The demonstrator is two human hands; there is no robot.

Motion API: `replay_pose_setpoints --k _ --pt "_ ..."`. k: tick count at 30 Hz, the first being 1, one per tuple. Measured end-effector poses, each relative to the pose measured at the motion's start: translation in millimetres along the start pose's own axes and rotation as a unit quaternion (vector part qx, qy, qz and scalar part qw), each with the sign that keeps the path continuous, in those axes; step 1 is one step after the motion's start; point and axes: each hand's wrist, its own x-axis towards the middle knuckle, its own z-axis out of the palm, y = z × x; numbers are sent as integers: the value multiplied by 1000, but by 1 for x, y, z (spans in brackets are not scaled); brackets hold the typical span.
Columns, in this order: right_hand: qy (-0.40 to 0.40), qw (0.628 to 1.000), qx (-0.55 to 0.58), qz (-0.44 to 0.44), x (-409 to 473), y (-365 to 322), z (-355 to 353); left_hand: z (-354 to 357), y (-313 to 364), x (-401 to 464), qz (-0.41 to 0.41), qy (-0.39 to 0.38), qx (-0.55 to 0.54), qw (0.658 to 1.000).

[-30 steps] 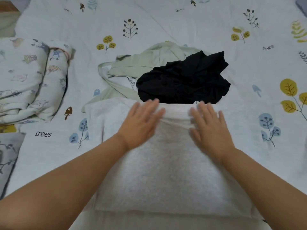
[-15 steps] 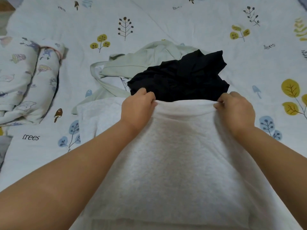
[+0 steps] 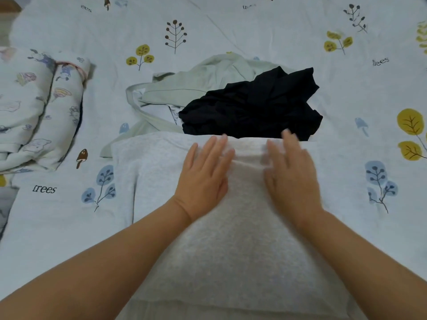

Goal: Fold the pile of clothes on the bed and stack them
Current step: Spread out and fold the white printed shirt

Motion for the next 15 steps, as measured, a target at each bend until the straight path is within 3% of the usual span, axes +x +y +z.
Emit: replay_pose_setpoints --k 3,6,10,13,15 --pt "-201 978 -61 3 -15 -8 16 5 -3 -16 -25 -217 49 975" --pt "-259 962 -78 32 -10 -1 25 8 -7 -11 -61 -325 43 943" --pt "-257 964 -63 31 -6 -14 10 -9 -4 -8 -68 -253 -52 964" --pt "-153 988 17 30 -16 -24 -4 -36 -6 -25 -132 -111 -157 973" --pt "-76 996 38 -14 -30 -32 -9 -55 -11 -46 -214 -97 -186 954"
